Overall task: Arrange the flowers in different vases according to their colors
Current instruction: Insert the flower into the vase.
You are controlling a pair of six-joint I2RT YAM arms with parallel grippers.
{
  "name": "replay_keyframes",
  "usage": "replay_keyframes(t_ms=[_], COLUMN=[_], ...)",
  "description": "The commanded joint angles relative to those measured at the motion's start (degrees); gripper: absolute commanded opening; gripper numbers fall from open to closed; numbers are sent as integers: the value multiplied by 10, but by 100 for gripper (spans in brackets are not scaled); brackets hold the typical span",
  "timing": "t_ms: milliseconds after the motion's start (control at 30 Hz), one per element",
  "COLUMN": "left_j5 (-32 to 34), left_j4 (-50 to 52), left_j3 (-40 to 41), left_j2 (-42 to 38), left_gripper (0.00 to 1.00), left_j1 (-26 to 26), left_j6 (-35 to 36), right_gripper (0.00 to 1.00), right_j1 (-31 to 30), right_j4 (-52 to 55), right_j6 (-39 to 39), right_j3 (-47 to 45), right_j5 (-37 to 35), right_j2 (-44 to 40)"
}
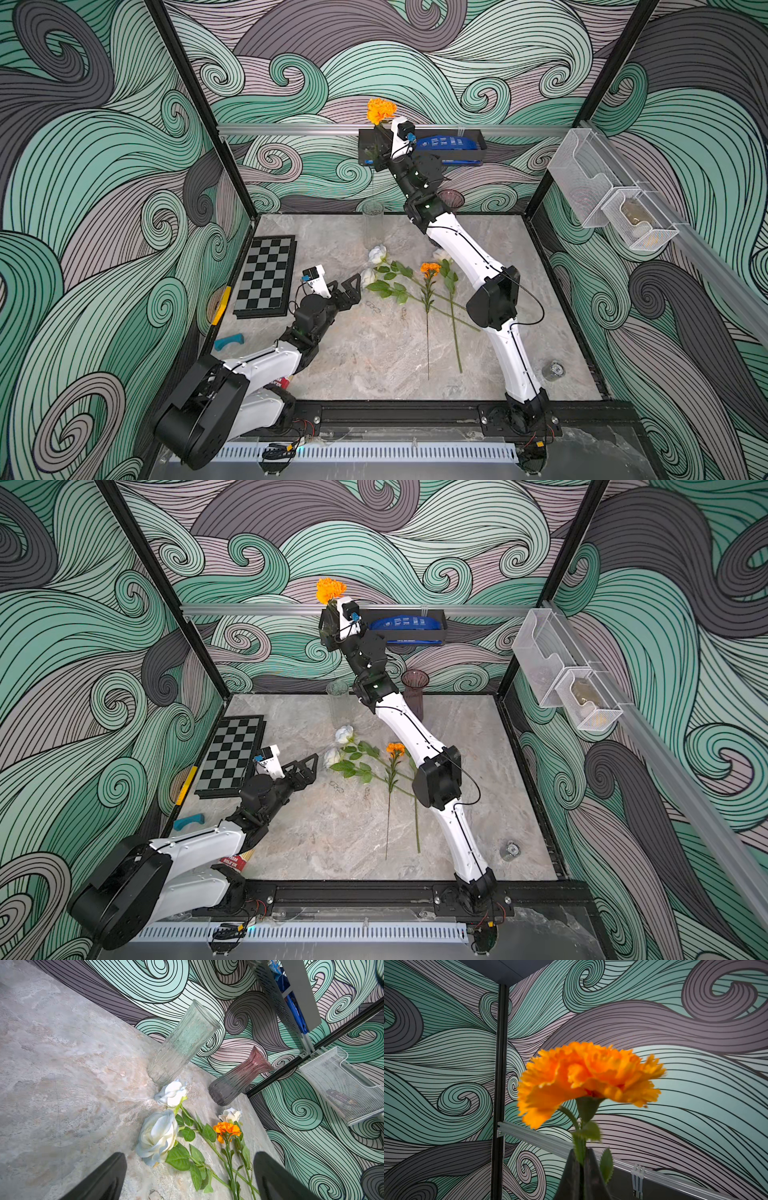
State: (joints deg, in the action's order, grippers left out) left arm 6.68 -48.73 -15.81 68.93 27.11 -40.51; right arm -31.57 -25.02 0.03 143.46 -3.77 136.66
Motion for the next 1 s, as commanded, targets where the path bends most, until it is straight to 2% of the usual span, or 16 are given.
replay_keyframes(t_ms=[0, 367, 600, 967], left_j5=[-17, -27, -34, -39], left_j4=[-25, -32, -34, -33], left_j3=[3, 3, 1, 0], left_j2=[0, 3, 12, 13], left_gripper=[99, 99, 99, 99], left_j1=[-5, -6, -7, -7], left_j6=[-1, -2, -2, -4], right_gripper=[0, 0, 0, 0], right_j1=[12, 14, 13, 9], right_j4=[-31, -39, -16, -38], right_j6=[23, 27, 30, 56], right_j3=[9, -8, 0, -15], right_j5=[24, 36, 37, 48], right_j2=[29, 46, 9, -53])
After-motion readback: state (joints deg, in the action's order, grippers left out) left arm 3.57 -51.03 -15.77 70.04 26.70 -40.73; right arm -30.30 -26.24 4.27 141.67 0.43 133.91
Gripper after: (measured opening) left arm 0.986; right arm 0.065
